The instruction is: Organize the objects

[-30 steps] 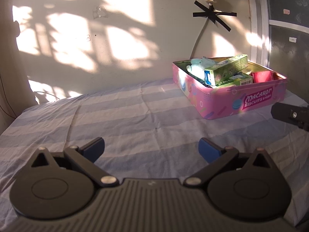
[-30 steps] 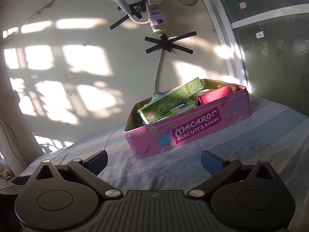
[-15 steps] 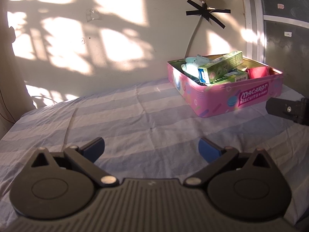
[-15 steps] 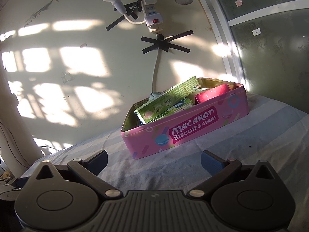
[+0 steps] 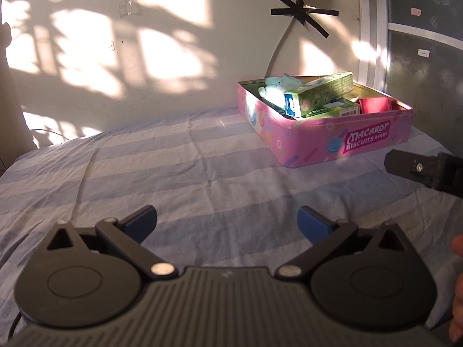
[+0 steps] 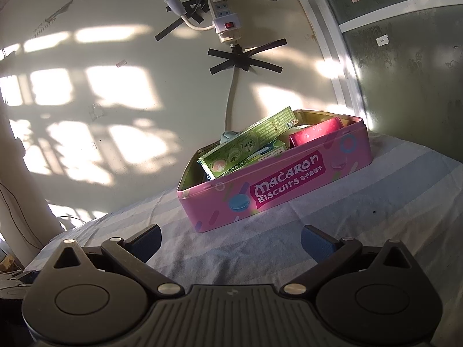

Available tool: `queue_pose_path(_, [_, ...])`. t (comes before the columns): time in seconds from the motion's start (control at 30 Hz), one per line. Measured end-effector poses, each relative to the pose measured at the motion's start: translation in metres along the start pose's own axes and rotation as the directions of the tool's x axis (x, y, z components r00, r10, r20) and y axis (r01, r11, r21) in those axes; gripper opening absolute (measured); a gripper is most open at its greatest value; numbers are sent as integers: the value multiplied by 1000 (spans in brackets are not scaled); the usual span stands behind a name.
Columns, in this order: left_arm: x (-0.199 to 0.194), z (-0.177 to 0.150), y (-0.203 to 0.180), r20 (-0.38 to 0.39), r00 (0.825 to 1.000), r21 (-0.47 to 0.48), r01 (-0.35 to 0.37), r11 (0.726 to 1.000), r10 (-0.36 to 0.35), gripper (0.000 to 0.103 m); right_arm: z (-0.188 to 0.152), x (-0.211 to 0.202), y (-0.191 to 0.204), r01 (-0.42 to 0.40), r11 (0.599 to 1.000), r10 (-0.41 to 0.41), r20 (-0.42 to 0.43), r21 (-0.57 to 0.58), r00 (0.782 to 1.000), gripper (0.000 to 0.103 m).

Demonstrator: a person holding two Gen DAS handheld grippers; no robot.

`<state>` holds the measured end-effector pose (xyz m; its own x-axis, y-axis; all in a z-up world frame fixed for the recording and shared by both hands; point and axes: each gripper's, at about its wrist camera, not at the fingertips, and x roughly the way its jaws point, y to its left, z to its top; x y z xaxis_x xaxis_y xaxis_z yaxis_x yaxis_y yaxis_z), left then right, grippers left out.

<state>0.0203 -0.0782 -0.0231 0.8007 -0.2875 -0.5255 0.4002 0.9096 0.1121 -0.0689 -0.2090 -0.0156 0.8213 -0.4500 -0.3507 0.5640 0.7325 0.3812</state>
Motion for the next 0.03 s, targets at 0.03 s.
queue_pose_path(0.03, [0, 0, -1, 0, 1000, 4, -1, 1000, 1, 103, 0, 1, 0, 0, 1000, 0, -2, 0, 1000, 102])
